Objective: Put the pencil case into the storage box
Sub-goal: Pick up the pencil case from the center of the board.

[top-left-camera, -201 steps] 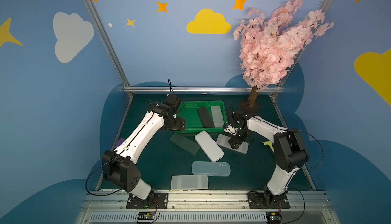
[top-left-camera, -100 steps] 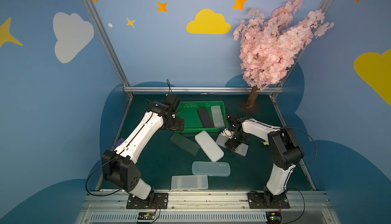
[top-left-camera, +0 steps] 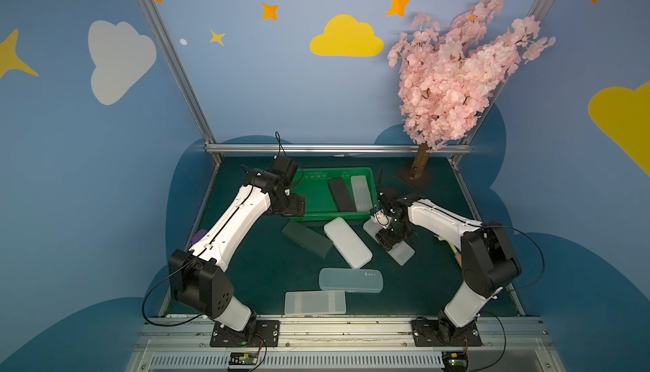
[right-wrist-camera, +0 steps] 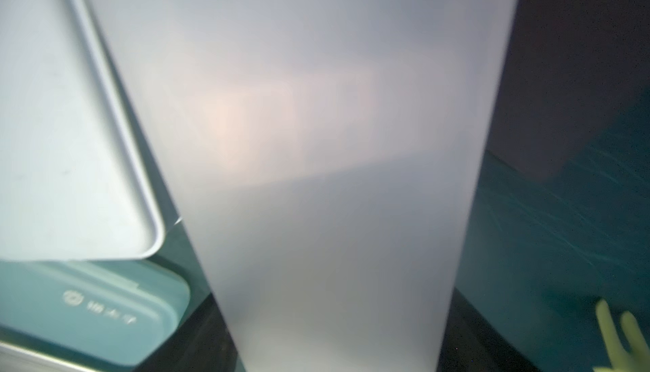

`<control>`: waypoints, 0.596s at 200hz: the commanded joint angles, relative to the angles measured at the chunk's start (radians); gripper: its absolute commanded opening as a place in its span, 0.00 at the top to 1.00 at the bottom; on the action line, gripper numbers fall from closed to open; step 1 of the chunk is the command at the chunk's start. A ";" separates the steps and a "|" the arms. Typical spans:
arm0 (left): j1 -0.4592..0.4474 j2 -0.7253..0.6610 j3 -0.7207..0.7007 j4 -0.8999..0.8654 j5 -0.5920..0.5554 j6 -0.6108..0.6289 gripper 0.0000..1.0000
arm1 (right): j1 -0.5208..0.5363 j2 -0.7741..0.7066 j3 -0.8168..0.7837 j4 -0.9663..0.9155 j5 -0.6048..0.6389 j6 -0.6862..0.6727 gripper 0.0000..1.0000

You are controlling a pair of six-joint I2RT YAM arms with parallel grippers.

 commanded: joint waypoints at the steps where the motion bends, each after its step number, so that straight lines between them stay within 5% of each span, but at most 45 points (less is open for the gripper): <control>1: 0.021 -0.044 -0.021 -0.002 -0.003 0.005 0.01 | 0.018 -0.104 0.094 -0.157 0.004 0.076 0.40; 56: 0.102 -0.123 -0.081 0.028 -0.024 -0.075 0.01 | 0.082 -0.035 0.460 -0.195 -0.139 0.268 0.42; 119: 0.177 -0.241 -0.163 0.045 -0.059 -0.082 0.01 | 0.160 0.391 1.023 -0.134 -0.136 0.435 0.39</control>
